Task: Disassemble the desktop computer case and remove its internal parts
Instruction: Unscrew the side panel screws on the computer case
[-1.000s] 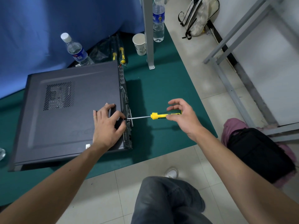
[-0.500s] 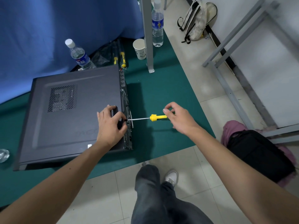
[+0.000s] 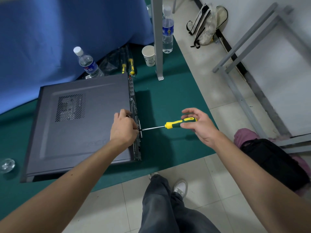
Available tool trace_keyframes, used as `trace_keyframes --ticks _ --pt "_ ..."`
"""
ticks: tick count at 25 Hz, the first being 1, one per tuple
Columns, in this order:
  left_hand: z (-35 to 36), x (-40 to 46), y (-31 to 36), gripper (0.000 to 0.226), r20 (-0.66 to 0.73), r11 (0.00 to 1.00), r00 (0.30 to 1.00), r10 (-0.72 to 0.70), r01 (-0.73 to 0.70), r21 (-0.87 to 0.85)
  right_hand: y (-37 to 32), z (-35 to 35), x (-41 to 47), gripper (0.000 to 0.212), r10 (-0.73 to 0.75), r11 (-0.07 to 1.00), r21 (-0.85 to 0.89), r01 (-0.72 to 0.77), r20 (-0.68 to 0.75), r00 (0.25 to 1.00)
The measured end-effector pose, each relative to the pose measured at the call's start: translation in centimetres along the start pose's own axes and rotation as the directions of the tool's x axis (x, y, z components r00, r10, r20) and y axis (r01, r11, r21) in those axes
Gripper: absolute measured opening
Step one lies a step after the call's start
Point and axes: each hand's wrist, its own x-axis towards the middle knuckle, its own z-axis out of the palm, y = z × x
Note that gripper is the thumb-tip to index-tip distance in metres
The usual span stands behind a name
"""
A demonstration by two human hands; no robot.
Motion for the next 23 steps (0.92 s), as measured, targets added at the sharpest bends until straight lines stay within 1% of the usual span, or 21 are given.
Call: trace_keyframes --ticks 2,3,4,5,6,7,8,9,10,11,12,13,14,15,18,20,23 --pt "-0.2 0.3 0.2 0.008 -0.025 0.995 0.997 0.069 -0.071 -0.075 0.5 -0.9 -0.2 0.034 0.082 0.99 0.121 -0.073 -0.071 0.994" --pt "-0.2 0.5 0.3 0.009 -0.027 0.987 0.998 0.063 -0.067 -0.147 0.9 -1.1 -0.5 0.028 0.156 0.971 0.199 -0.135 -0.095 0.983" --pt "-0.2 0.5 0.4 0.011 -0.015 0.972 0.999 0.039 -0.041 -0.23 1.2 -0.9 -0.8 0.026 0.239 0.938 0.277 -0.209 -0.078 0.968" --pt "-0.2 0.6 0.4 0.012 0.001 0.953 1.0 0.015 -0.013 -0.302 1.5 -0.4 -1.2 0.03 0.311 0.894 0.341 -0.291 -0.005 0.95" --pt "-0.1 0.5 0.5 0.012 0.015 0.935 1.0 0.001 0.004 -0.354 1.6 0.4 -1.7 0.034 0.359 0.849 0.375 -0.372 0.108 0.927" --pt "-0.1 0.4 0.5 0.012 0.03 0.918 1.0 -0.002 0.014 -0.396 1.6 1.4 -2.0 0.035 0.377 0.818 0.377 -0.435 0.222 0.899" --pt "0.0 0.3 0.6 0.009 0.053 0.902 0.999 0.002 0.021 -0.43 1.4 2.6 -2.2 0.03 0.373 0.803 0.364 -0.472 0.311 0.874" --pt "0.1 0.1 0.6 0.007 0.085 0.889 0.996 0.007 0.033 -0.457 1.2 3.9 -2.4 0.024 0.36 0.81 0.339 -0.478 0.357 0.862" --pt "0.1 0.1 0.7 0.01 0.128 0.874 0.992 0.007 0.056 -0.482 0.9 5.3 -2.4 0.021 0.345 0.844 0.287 -0.453 0.357 0.868" --pt "0.1 0.2 0.7 0.016 0.177 0.844 0.984 -0.005 0.099 -0.527 0.6 6.6 -2.2 0.017 0.31 0.901 0.205 -0.383 0.313 0.898" --pt "0.1 0.4 0.7 0.023 0.237 0.786 0.971 -0.022 0.164 -0.597 0.2 7.8 -2.1 0.013 0.25 0.953 0.107 -0.282 0.246 0.936" --pt "-0.1 0.6 0.6 0.028 0.303 0.708 0.952 -0.031 0.235 -0.666 -0.1 8.7 -1.9 0.01 0.178 0.983 0.021 -0.185 0.178 0.968" --pt "-0.3 0.8 0.5 0.03 0.365 0.631 0.931 -0.024 0.297 -0.717 -0.4 9.4 -1.6 0.011 0.116 0.993 -0.038 -0.112 0.123 0.986" --pt "-0.5 1.1 0.4 0.028 0.416 0.571 0.909 -0.01 0.347 -0.744 -0.7 10.0 -1.2 0.012 0.073 0.996 -0.061 -0.068 0.087 0.994" --pt "-1.0 2.1 -0.2 0.029 0.53 0.447 0.846 0.056 0.454 -0.771 -0.8 10.8 -0.5 0.013 0.03 0.996 -0.083 -0.027 0.046 0.998" --pt "-1.4 2.9 -0.6 0.028 0.571 0.43 0.815 0.103 0.481 -0.764 -0.7 11.1 0.1 0.012 0.031 0.994 -0.105 -0.024 0.068 0.997" --pt "-1.8 4.2 -1.0 0.025 0.602 0.451 0.785 0.143 0.49 -0.746 -0.5 11.6 0.9 0.012 0.005 0.997 -0.072 0.001 0.087 0.996"
